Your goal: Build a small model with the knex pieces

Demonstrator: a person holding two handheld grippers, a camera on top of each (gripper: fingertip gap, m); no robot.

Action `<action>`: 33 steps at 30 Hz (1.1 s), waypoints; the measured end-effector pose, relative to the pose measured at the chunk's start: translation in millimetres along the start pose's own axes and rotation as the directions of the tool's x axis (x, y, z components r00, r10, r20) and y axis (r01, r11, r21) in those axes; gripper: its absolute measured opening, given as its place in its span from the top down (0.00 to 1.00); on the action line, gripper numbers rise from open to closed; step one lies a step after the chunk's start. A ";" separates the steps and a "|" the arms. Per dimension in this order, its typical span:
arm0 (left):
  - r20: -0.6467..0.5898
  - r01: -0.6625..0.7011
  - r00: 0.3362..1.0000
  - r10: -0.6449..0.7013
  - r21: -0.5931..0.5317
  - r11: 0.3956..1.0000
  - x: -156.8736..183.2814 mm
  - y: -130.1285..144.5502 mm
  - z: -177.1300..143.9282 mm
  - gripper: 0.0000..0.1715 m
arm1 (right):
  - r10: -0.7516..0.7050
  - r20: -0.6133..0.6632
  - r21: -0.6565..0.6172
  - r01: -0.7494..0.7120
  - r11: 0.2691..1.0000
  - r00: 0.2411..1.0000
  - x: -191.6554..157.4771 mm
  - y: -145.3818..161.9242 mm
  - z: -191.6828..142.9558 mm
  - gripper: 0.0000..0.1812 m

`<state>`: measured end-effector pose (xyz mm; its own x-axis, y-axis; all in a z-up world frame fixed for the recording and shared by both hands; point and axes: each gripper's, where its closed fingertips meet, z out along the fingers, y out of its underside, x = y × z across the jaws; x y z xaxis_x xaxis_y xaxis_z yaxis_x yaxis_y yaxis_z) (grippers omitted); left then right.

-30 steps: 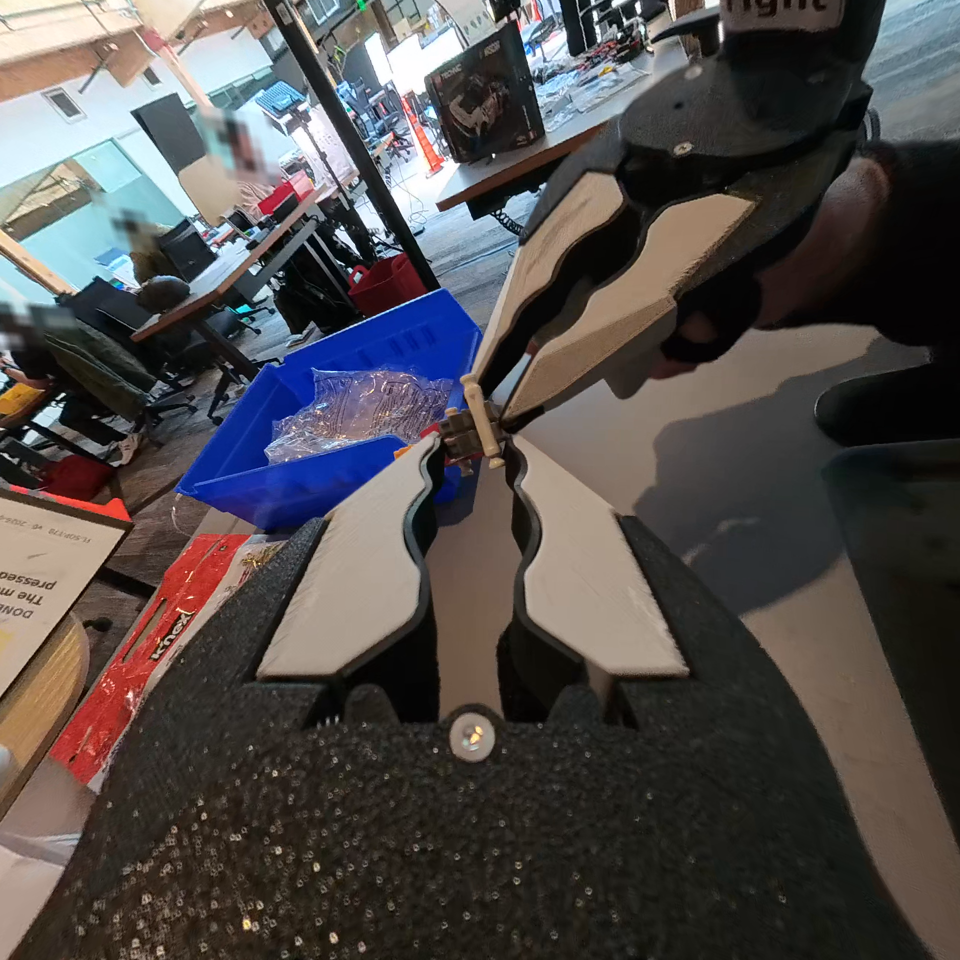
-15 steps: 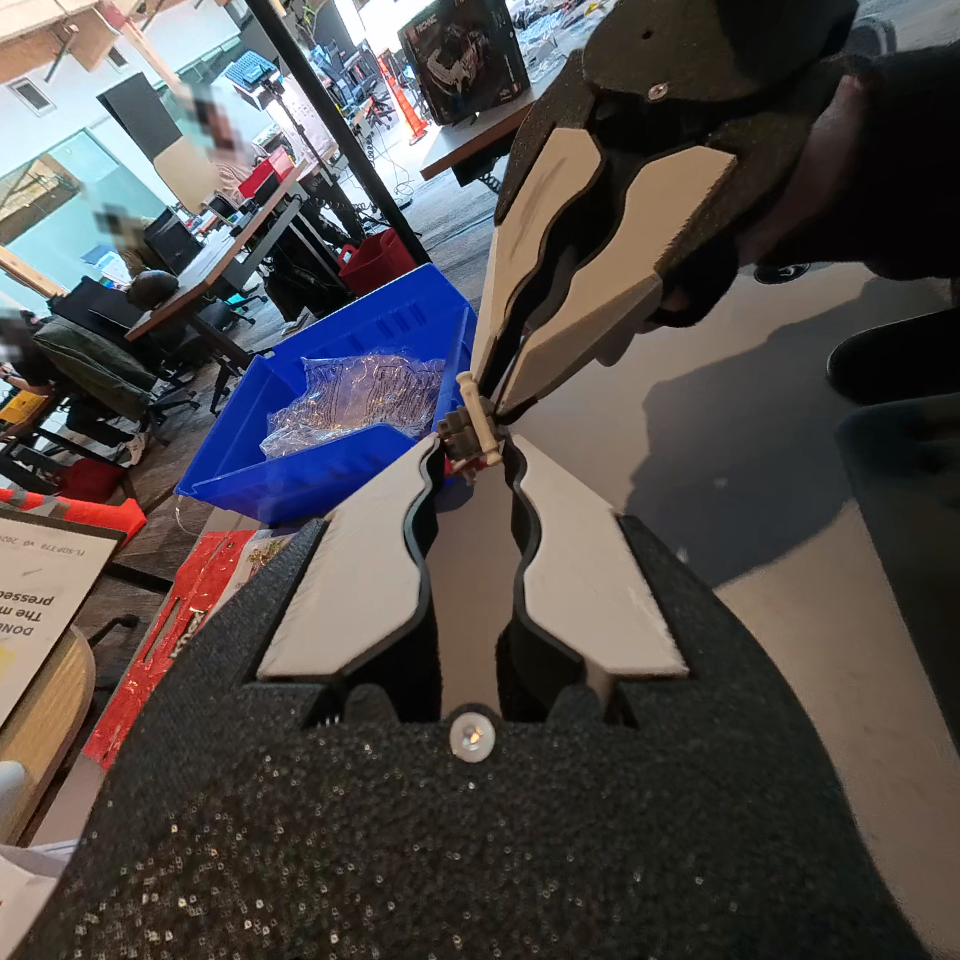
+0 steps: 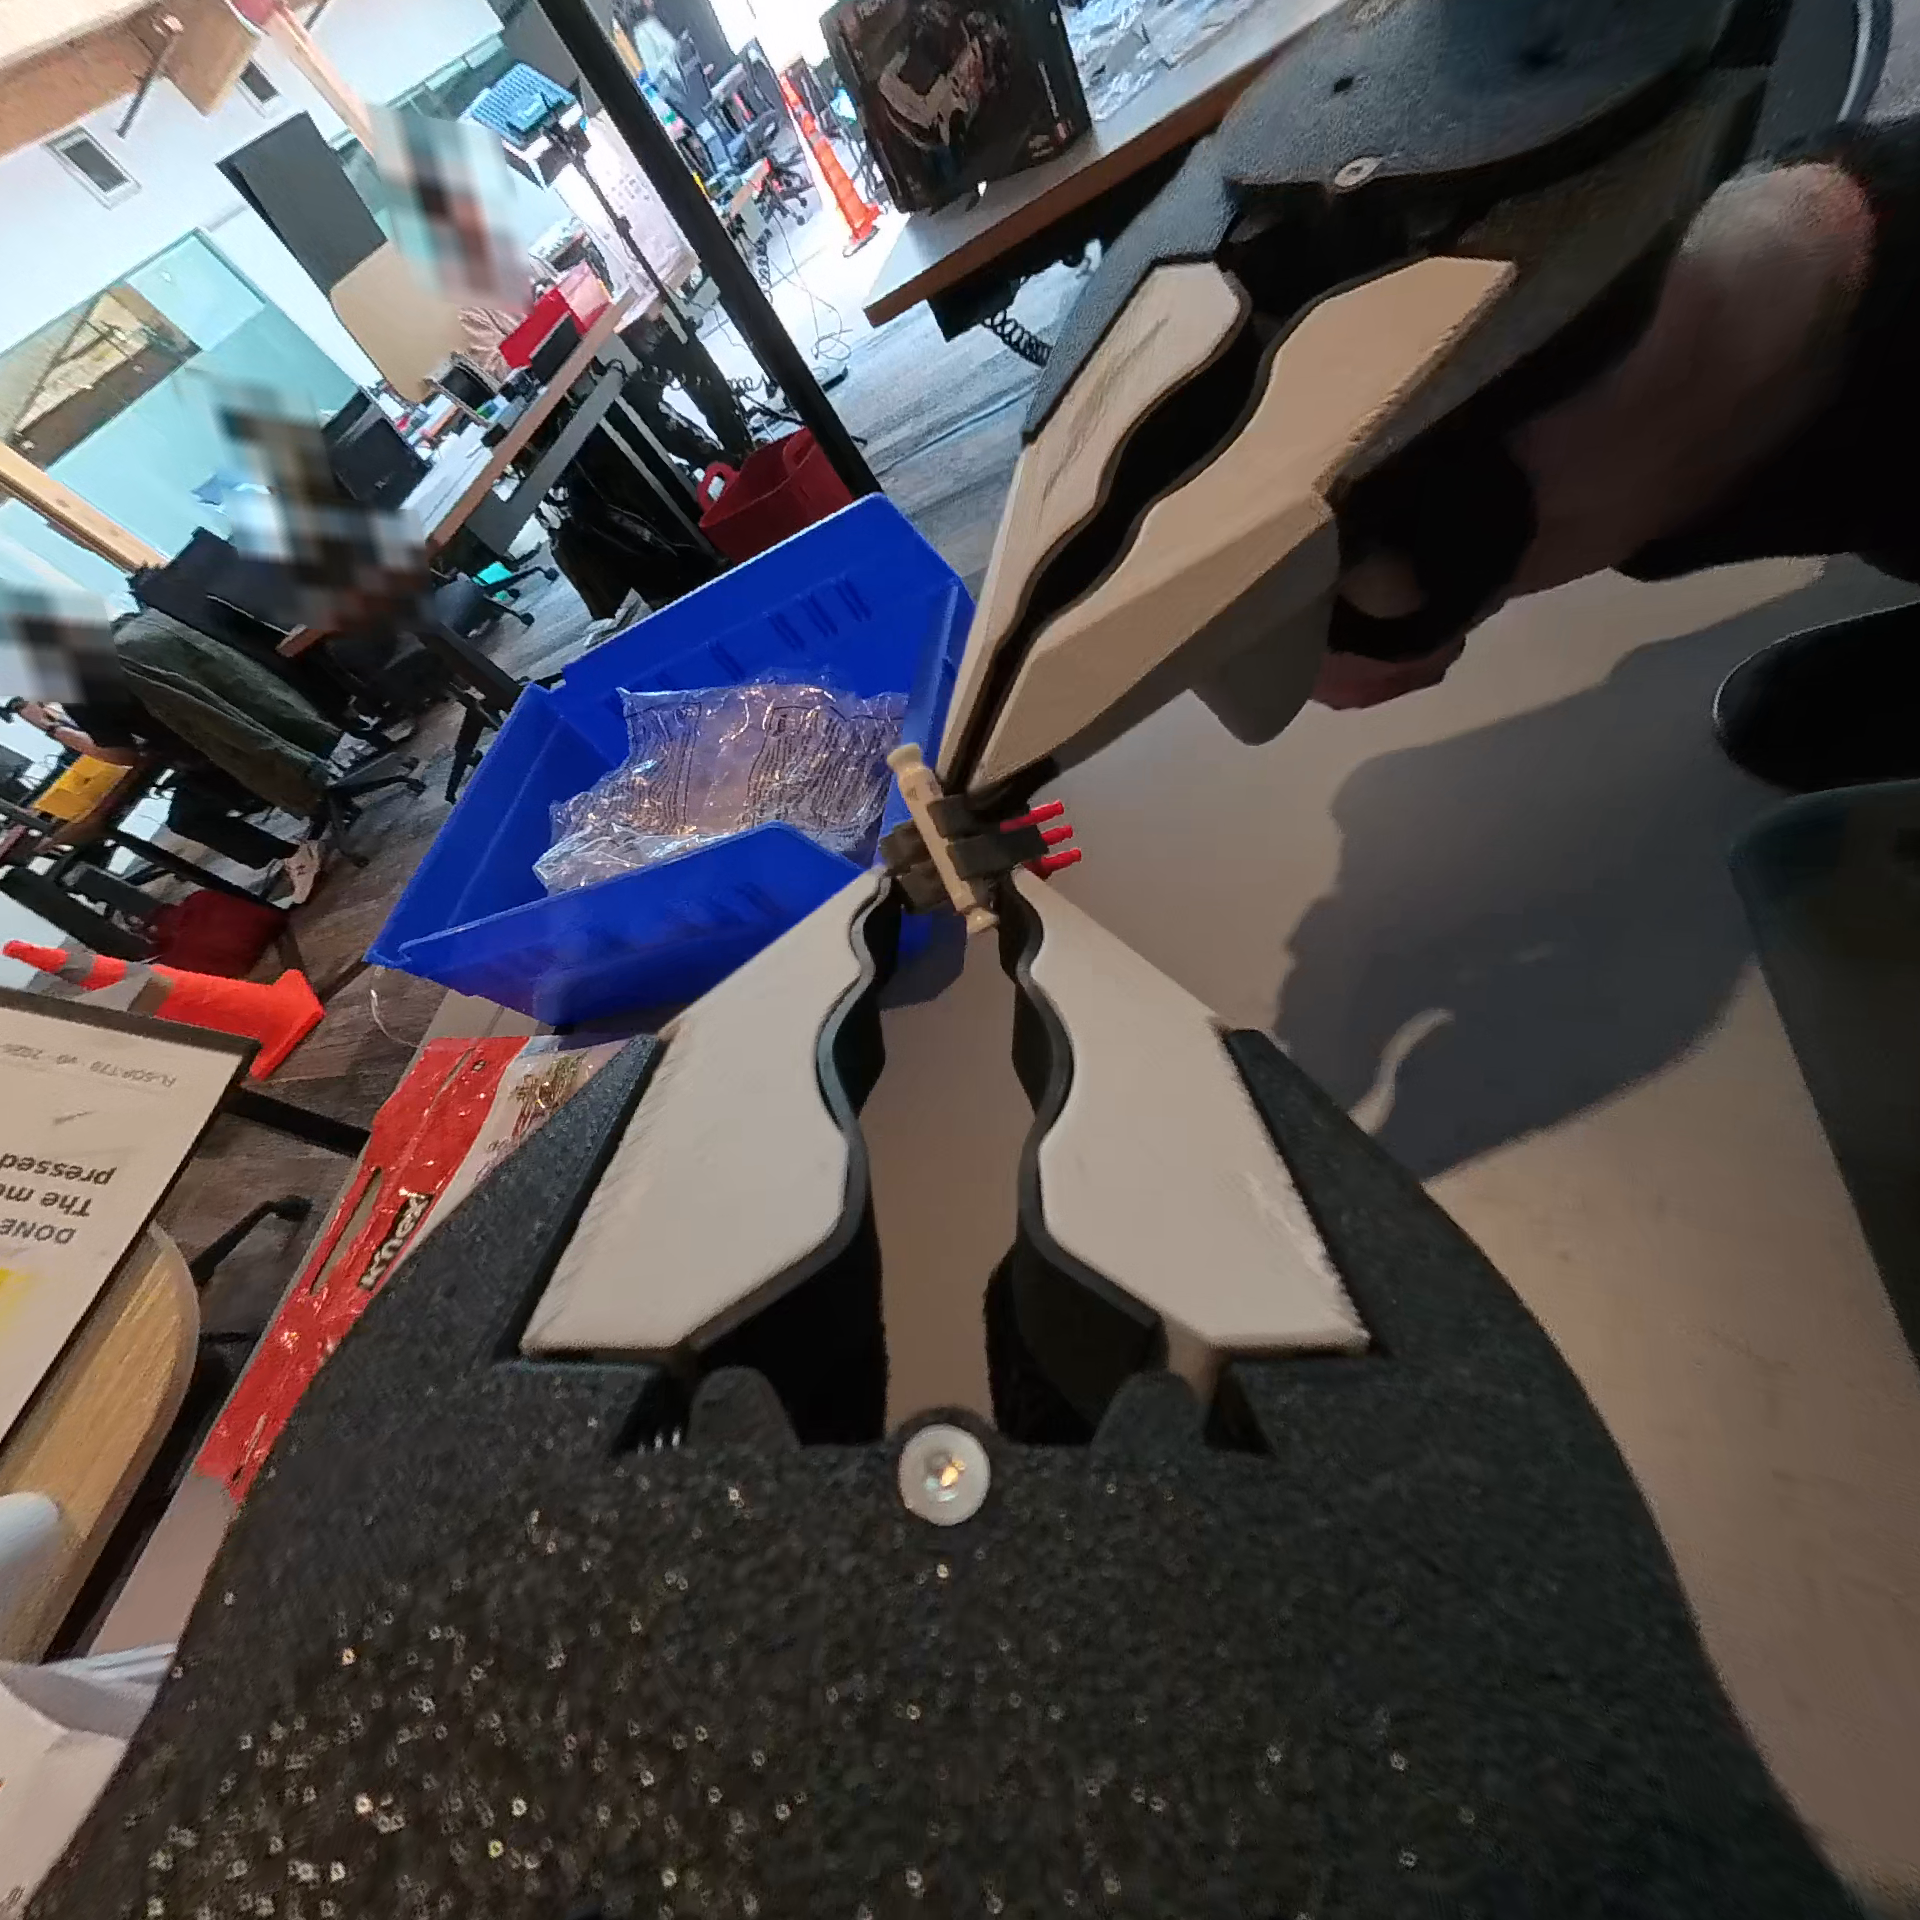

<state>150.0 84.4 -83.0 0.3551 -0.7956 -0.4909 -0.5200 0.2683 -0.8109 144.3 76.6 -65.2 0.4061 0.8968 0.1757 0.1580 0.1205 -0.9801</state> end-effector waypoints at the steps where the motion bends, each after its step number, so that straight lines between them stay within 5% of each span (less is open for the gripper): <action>1: -0.003 -0.006 1.000 0.006 -0.006 1.000 0.7 1.3 0.4 0.90 | -0.031 -0.012 -0.012 0.031 0.999 0.999 -0.4 1.8 0.2 0.98; 11: -0.003 -0.054 0.999 0.054 -0.029 0.998 4.8 1.8 1.9 0.90 | -0.273 0.004 -0.170 0.270 0.948 0.962 -2.7 9.0 -1.1 0.93; 20: -0.040 -0.062 0.997 0.062 -0.003 0.998 11.2 -2.9 -0.3 0.90 | -0.139 0.070 -0.106 0.146 0.984 0.988 -8.7 5.6 -6.7 0.96; 33: -0.052 -0.057 0.997 0.057 0.007 0.998 14.5 -3.1 2.0 0.90 | -0.131 0.055 -0.083 0.135 0.987 0.990 -8.8 3.2 -10.4 1.00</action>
<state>158.3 73.1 -88.3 0.2835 -0.8063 -0.5192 -0.5339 0.3170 -0.7839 150.6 64.6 -68.9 0.3323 0.8952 0.2970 0.2855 0.2047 -0.9363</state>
